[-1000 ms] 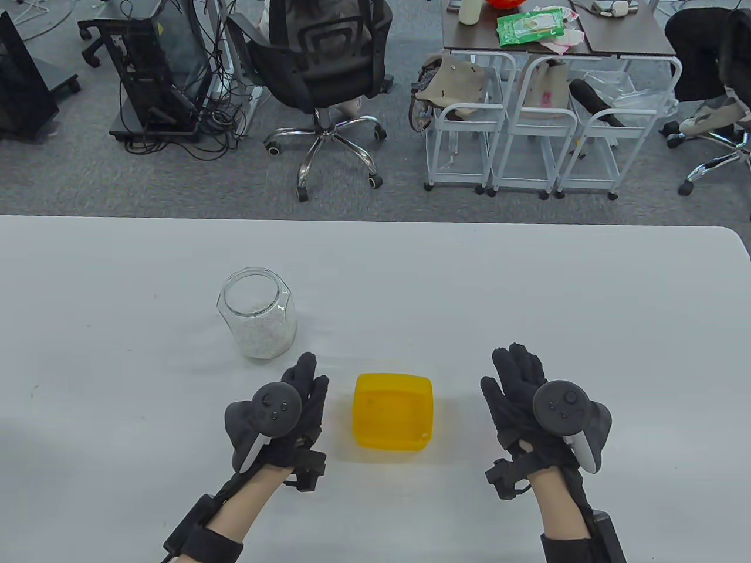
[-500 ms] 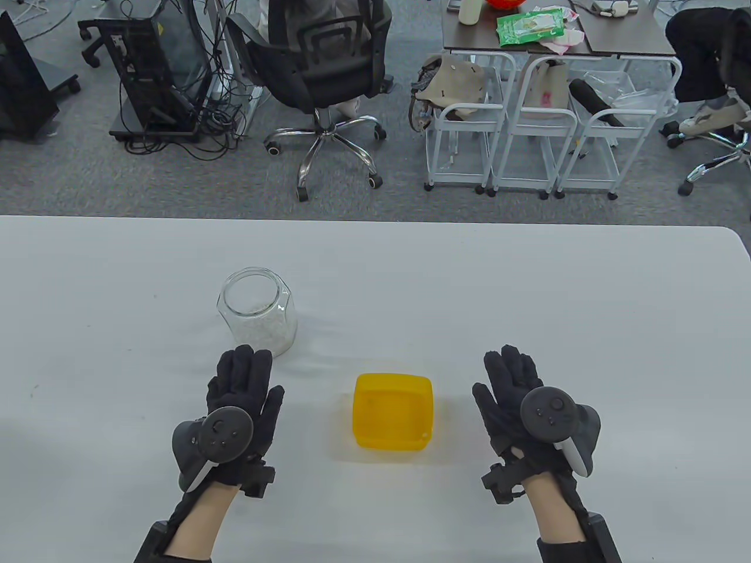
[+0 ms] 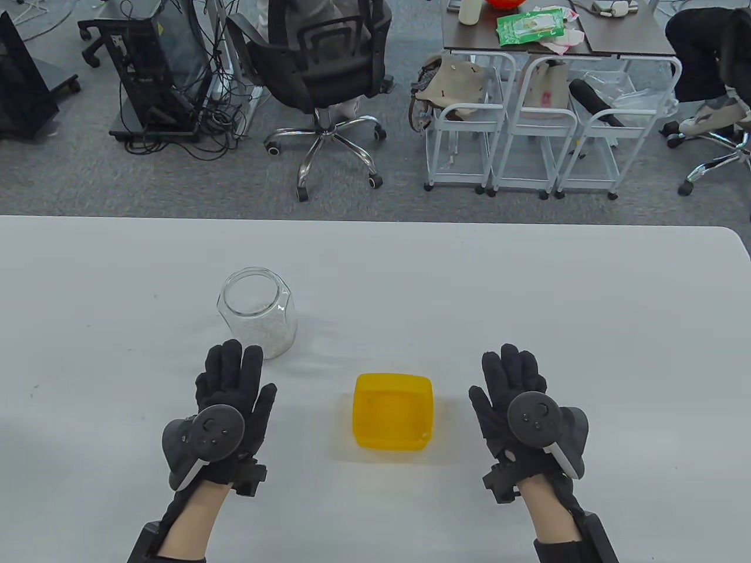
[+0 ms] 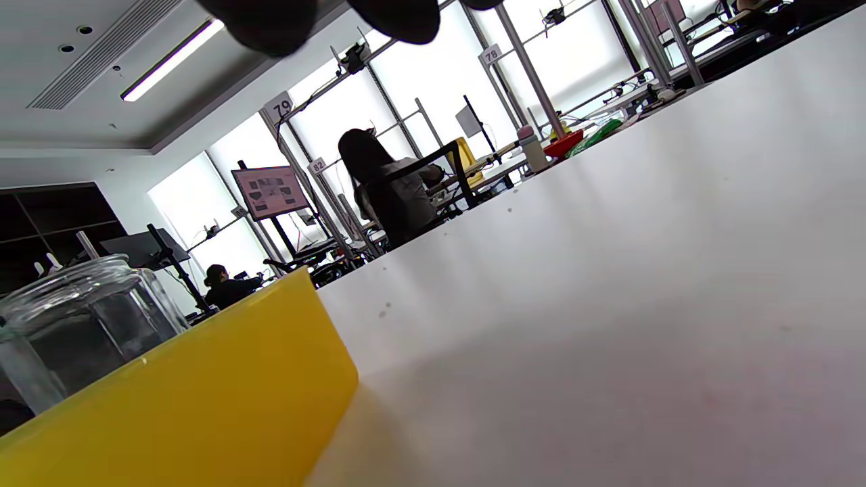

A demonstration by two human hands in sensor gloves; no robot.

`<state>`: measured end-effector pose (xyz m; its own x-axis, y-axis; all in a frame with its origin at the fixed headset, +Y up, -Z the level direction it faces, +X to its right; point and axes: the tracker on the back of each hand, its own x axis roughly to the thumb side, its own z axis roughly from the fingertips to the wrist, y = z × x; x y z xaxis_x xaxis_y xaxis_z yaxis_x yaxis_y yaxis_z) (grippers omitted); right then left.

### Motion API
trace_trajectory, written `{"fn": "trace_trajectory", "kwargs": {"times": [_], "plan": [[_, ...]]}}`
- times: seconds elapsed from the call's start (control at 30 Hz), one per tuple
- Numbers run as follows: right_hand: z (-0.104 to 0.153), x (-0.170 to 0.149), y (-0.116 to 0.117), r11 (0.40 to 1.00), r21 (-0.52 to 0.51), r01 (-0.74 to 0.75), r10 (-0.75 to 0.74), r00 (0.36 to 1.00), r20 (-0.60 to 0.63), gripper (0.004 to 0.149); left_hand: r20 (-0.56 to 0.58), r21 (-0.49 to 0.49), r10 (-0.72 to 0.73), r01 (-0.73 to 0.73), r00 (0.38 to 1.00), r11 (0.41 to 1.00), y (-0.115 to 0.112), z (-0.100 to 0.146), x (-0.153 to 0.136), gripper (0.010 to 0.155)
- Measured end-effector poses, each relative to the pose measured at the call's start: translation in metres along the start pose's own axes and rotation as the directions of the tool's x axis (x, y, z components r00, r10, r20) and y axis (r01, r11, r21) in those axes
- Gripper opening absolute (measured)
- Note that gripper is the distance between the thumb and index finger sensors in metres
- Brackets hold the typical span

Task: Pour rice from plastic food container into glass jar

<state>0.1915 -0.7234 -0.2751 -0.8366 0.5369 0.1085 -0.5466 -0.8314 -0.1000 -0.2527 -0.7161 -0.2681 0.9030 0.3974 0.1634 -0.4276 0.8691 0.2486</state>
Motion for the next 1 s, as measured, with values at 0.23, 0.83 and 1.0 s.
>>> {"fn": "trace_trajectory", "kwargs": {"times": [0.23, 0.83, 1.0], "plan": [[0.0012, 0.0038, 0.003, 1.0, 0.012, -0.013, 0.013, 1.0, 0.014, 0.066, 0.037, -0.016, 0.017, -0.017, 0.999, 1.0, 0.0012, 0.001, 0.0028, 0.066], [-0.0002, -0.0026, 0.0075, 0.999, 0.042, -0.03, 0.031, 0.999, -0.011, 0.066, 0.072, -0.021, -0.01, 0.012, 0.997, 1.0, 0.0019, -0.0059, 0.003, 0.065], [0.0003, -0.0007, 0.008, 0.998, 0.051, -0.024, 0.024, 1.0, 0.0, 0.066, 0.072, -0.023, -0.013, 0.015, 0.997, 1.0, 0.0016, -0.0059, 0.0032, 0.065]]}}
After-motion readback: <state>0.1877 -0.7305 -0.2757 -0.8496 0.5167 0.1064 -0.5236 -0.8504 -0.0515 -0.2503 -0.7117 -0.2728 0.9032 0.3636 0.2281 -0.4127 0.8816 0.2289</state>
